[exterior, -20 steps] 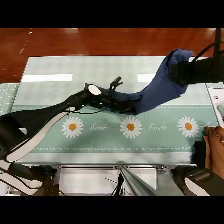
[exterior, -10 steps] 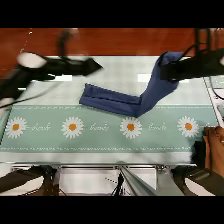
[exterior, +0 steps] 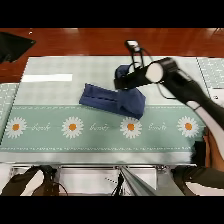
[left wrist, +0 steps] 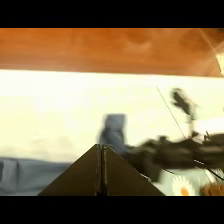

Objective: Fold the shirts.

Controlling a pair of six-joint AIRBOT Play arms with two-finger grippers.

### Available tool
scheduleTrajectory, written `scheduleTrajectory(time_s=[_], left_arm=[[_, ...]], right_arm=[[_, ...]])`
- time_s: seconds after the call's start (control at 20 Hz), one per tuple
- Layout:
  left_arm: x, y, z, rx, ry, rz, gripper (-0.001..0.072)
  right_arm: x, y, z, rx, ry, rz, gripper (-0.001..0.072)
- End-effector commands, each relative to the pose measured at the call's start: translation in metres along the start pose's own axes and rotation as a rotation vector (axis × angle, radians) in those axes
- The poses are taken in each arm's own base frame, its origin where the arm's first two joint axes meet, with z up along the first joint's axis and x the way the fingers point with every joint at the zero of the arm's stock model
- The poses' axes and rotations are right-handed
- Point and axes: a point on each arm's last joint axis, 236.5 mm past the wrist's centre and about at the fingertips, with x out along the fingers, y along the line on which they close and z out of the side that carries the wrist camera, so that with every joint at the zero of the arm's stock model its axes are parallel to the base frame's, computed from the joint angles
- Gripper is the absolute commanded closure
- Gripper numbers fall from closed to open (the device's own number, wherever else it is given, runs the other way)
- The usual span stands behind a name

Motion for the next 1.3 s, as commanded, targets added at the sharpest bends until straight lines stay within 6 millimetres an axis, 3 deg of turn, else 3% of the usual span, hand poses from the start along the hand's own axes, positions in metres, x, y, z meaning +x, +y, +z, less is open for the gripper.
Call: scheduleTrajectory(time_s=[0.0,0.15,0.2,0.3,0.35,0.45,0.55,0.6,0.65,0.8,0.85,0.9,0.95,1.05,1.1,1.25], left_arm=[[-0.03,-0.032,-0.02,0.058,0.05,-0.025,0.0689],[-0.041,-0.046,-0.022,0.08,0.031,-0.019,0.0689],[-0.043,-0.045,-0.022,0.078,0.031,-0.007,0.069],[-0.044,-0.039,-0.025,0.074,0.043,0.021,0.069],[-0.043,-0.035,-0.027,0.077,0.052,0.037,0.0689],[-0.043,-0.023,-0.03,0.085,0.069,0.08,0.0689],[-0.043,-0.011,-0.035,0.089,0.087,0.121,0.0689],[-0.043,-0.006,-0.036,0.09,0.095,0.135,0.0689],[-0.043,-0.003,-0.037,0.092,0.1,0.148,0.0689],[-0.041,0.007,-0.038,0.089,0.113,0.17,0.0688],[-0.04,0.008,-0.039,0.087,0.116,0.171,0.0688],[-0.04,0.009,-0.039,0.085,0.118,0.172,0.0688],[-0.04,0.009,-0.039,0.085,0.119,0.172,0.0688],[-0.04,0.009,-0.039,0.085,0.119,0.171,0.0688],[-0.04,0.009,-0.039,0.084,0.12,0.172,0.0688],[-0.039,0.009,-0.039,0.083,0.121,0.171,0.0688]], right_arm=[[0.037,0.039,0.011,0.021,-0.097,0.065,0.0677],[0.063,0.068,-0.003,0.099,-0.079,0.14,0.0676],[0.071,0.078,-0.007,0.128,-0.076,0.168,0.0621],[0.079,0.094,-0.003,0.166,-0.11,0.211,0.0267],[0.078,0.097,0.0,0.164,-0.127,0.218,0.0224],[0.068,0.09,0.003,0.124,-0.122,0.202,0.0224],[0.046,0.055,-0.001,0.052,-0.058,0.116,0.0224],[0.031,0.025,-0.008,0.012,-0.003,0.035,0.0224],[0.013,-0.01,-0.017,-0.03,0.059,-0.067,0.0224],[-0.06,-0.142,-0.053,-0.117,0.3,-0.482,0.0237],[-0.075,-0.172,-0.064,-0.082,0.337,-0.541,0.0238],[-0.079,-0.188,-0.078,-0.01,0.355,-0.533,0.0237],[-0.072,-0.195,-0.098,0.094,0.374,-0.478,0.0235],[-0.043,-0.18,-0.133,0.326,0.389,-0.284,0.021],[-0.025,-0.167,-0.138,0.44,0.35,-0.18,0.016],[0.008,-0.143,-0.125,0.589,0.183,0.003,0.016]])
